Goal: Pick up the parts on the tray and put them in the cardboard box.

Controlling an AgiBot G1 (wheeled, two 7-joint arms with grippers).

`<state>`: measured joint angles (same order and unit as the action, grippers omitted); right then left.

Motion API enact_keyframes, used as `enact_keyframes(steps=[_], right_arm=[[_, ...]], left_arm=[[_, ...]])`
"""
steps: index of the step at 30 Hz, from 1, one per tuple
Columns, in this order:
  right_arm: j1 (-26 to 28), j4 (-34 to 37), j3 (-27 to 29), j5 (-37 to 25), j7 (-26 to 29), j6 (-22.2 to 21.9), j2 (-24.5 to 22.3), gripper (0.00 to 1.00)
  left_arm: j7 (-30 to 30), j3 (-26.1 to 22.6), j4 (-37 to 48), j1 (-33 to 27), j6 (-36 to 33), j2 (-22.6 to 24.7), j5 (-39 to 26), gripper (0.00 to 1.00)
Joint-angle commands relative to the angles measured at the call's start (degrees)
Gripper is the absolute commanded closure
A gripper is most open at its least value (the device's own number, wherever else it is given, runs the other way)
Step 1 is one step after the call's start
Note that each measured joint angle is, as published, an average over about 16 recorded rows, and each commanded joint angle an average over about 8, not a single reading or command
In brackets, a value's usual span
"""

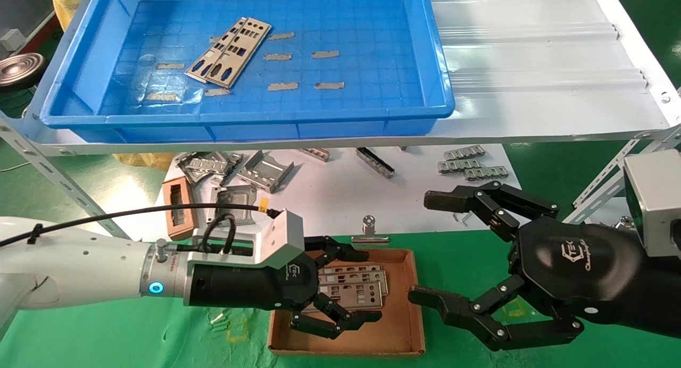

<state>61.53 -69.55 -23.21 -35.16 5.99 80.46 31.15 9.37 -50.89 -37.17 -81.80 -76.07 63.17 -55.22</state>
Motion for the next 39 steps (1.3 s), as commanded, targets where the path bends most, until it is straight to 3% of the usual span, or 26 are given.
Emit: enact_keyframes(steps=[1,12,39], right_arm=[[0.0,0.0,0.0,0.0,0.0,0.0,0.0,0.0],[0.0,0.0,0.0,0.0,0.0,0.0,0.0,0.0],[0.0,0.0,0.0,0.0,0.0,0.0,0.0,0.0]], left_arm=[[-1.5,1.0,0.4,0.9,-1.9,-0.6,2.3,0.0],[-0.9,1.1,-0.8,0.8,-0.8,-0.9,1.2,0.0],[-9.4,16.1,-16.6,9.5,-4.8,-13.0,6.7,0.0]])
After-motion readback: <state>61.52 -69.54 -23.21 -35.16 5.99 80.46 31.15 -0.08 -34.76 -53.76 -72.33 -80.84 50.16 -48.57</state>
